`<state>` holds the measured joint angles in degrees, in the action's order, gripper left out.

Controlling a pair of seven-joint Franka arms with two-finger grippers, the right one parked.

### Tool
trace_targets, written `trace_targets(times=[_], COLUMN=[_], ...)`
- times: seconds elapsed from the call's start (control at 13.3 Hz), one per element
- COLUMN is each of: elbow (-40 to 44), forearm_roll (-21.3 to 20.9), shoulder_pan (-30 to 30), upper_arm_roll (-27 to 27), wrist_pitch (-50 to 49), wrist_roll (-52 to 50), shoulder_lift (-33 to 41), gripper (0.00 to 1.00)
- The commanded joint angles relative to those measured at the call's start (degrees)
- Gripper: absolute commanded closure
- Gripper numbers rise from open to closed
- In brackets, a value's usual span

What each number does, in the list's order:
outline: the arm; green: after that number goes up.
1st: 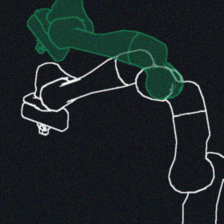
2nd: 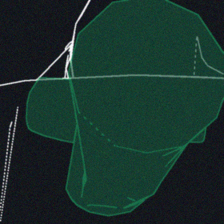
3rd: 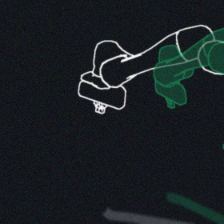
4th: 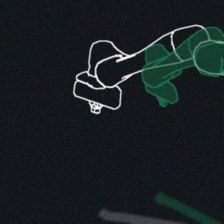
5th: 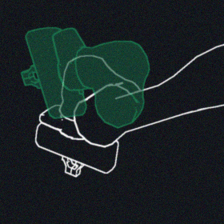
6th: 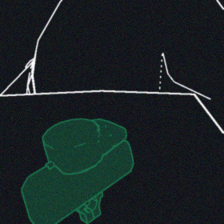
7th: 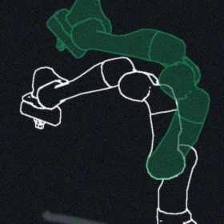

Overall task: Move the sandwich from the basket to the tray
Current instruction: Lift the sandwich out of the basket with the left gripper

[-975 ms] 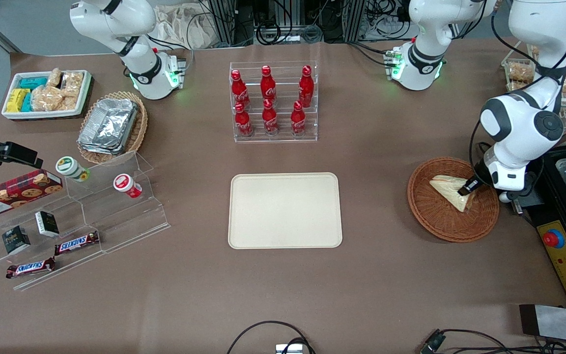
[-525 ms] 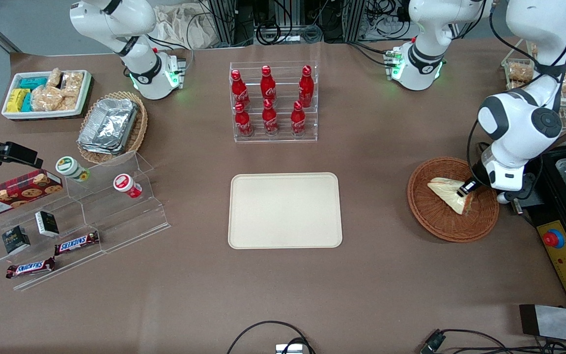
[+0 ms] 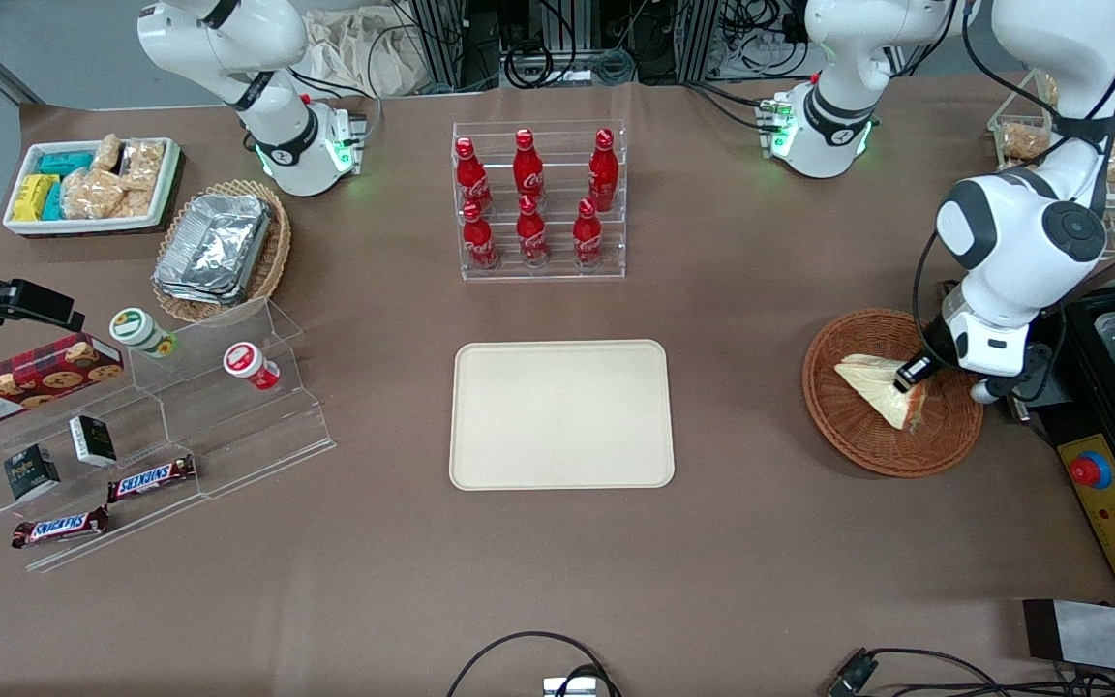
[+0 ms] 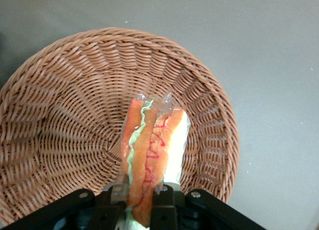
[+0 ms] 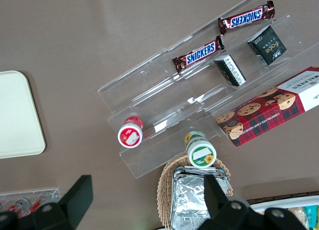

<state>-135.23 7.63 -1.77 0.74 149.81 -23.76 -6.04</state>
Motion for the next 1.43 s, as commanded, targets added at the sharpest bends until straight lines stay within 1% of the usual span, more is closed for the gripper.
trace_targets(times=[0.0,0.07,0.3,0.45,0.6,0.67,0.75,0.82,0.97,1.2,1.35], elbow=[3.8,5.1,7.9,10.2,11.0,12.3,14.4,16.2,17.0,18.2,19.5], forearm_roll=[-2.4,-2.4,-4.6,-6.9,-9.5,-11.6,-12.4,-12.4,-12.5,-15.0,-15.1], shoulder_pan=[0.0,0.0,0.0,0.0,0.0,0.0,0.0,0.0,0.0,0.0,0.1], upper_arm_roll=[1.5,2.6,6.6,10.0,13.4,15.5,16.7,18.3,21.7,26.7,28.8], wrist_pitch=[-5.9,-8.4,-13.4,-16.4,-17.7,-19.9,-23.0,-25.5,-26.3,-27.7,-27.7], wrist_roll=[-0.5,-0.4,-0.7,-1.0,-4.3,-5.9,-6.6,-6.7,-7.0,-7.5,-7.6], shoulder_lift=[0.9,1.1,2.3,2.3,2.8,2.9,2.5,2.3,2.2,1.3,-0.3], gripper=[0.85,0.85,0.85,0.85,0.85,0.85,0.85,0.85,0.85,0.85,0.83])
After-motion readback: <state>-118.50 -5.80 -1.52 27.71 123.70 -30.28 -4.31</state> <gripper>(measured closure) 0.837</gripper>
